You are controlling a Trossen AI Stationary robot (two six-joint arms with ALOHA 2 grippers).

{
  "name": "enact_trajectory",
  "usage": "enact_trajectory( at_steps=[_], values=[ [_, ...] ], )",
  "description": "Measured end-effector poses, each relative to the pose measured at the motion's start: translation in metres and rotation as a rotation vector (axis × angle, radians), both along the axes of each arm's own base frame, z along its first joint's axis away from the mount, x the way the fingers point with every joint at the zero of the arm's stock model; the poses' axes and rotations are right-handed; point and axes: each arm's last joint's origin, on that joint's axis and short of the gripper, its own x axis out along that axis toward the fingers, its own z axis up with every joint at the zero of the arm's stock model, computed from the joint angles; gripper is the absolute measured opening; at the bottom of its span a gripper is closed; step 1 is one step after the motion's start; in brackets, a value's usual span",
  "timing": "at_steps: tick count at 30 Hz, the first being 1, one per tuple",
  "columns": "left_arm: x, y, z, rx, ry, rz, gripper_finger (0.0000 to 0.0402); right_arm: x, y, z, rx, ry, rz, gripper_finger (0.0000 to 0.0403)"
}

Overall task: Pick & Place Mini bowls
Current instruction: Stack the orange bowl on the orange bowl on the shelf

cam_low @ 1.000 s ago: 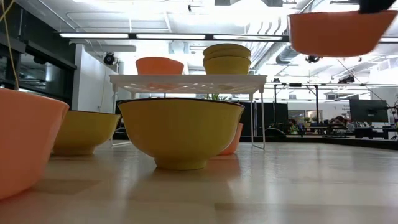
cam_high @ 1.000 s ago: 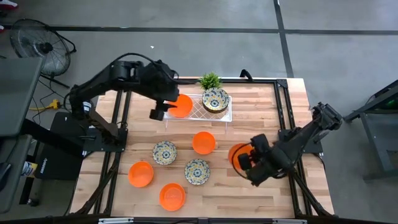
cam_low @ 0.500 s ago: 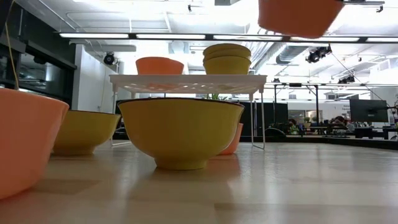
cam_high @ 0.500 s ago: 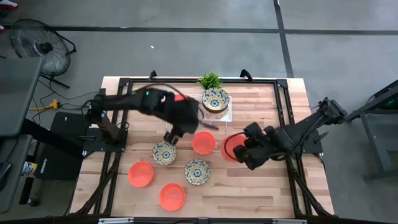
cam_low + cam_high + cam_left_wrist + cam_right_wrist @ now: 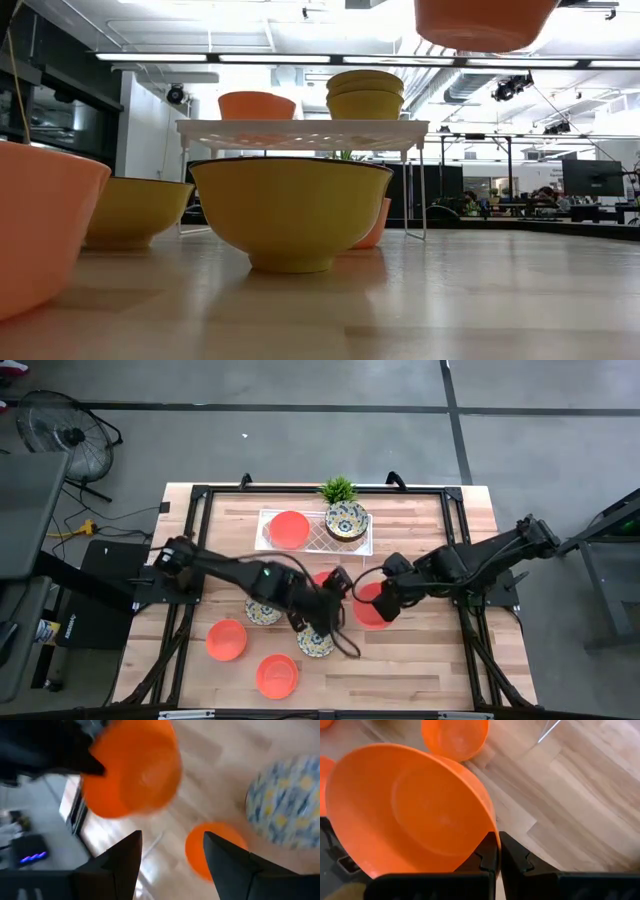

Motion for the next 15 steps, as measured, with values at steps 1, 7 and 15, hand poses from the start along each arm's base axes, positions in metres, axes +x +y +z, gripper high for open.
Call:
enact_trajectory(
  at_steps=[1,7,15],
  values=[
    [0.0,-0.004,-0.003,0.047,0.004,-0.003,0.0204,0.001,0.0,0.0,0.006,-0.001,0.005,0.0],
    [0.01,-0.02,-0.02,0.239,0.029,-0.094,0.0204,0.008,-0.003,0.002,0.033,-0.05,0.045,0.0],
    [0.02,-0.031,-0.032,0.347,0.033,-0.174,0.0204,0.013,-0.008,0.002,0.064,-0.068,0.067,0.0]
  ],
)
